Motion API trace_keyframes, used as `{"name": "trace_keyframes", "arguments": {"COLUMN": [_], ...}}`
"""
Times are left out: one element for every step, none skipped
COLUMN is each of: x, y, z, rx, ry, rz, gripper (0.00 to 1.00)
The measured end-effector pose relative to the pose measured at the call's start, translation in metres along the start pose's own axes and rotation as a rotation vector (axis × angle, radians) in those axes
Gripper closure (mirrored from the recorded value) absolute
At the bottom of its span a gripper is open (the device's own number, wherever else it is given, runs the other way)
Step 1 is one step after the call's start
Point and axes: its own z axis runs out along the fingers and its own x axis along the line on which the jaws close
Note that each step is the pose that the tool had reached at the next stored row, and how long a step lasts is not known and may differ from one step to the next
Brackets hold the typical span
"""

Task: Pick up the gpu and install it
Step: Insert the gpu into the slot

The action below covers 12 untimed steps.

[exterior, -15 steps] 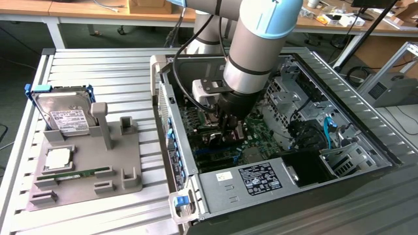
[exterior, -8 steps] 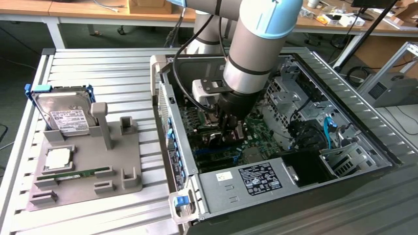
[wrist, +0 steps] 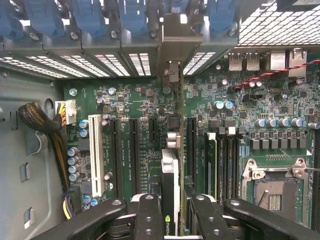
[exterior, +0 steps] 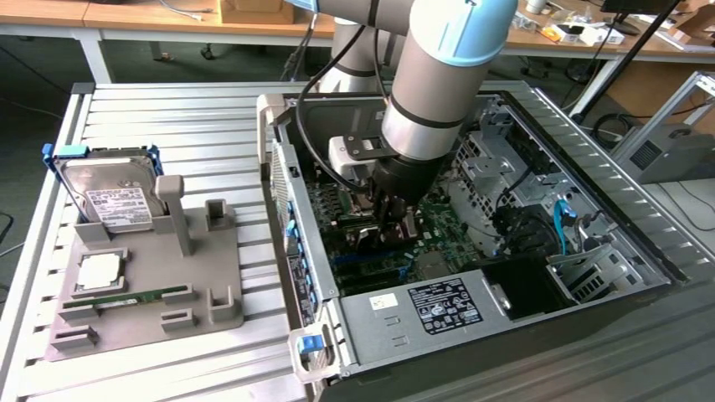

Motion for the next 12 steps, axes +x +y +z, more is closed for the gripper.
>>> {"name": "trace_keyframes", "arguments": {"x": [0.0, 0.0, 0.0, 0.0, 0.0, 0.0, 0.0, 0.0, 0.0, 0.0, 0.0, 0.0], "y": [0.0, 0.0, 0.0, 0.0, 0.0, 0.0, 0.0, 0.0, 0.0, 0.0, 0.0, 0.0], "z": [0.0, 0.0, 0.0002, 0.0005, 0.0005, 0.0005, 0.0005, 0.0005, 0.0007, 0.0013, 0.0015, 0.0015], "rx": [0.0, 0.0, -0.0001, -0.0001, -0.0001, -0.0001, -0.0001, -0.0001, -0.0001, 0.0002, 0.0, 0.0], "ry": [0.0, 0.0, 0.0002, 0.0001, 0.0002, 0.0002, 0.0001, 0.0001, 0.0, -0.0003, -0.0002, -0.0001], "rz": [0.0, 0.0, 0.0, 0.0, 0.0, 0.0, 0.0, 0.0, 0.0, 0.0, 0.0, 0.0], "gripper": [0.73, 0.73, 0.73, 0.73, 0.73, 0.73, 0.73, 0.73, 0.73, 0.73, 0.73, 0.73]}}
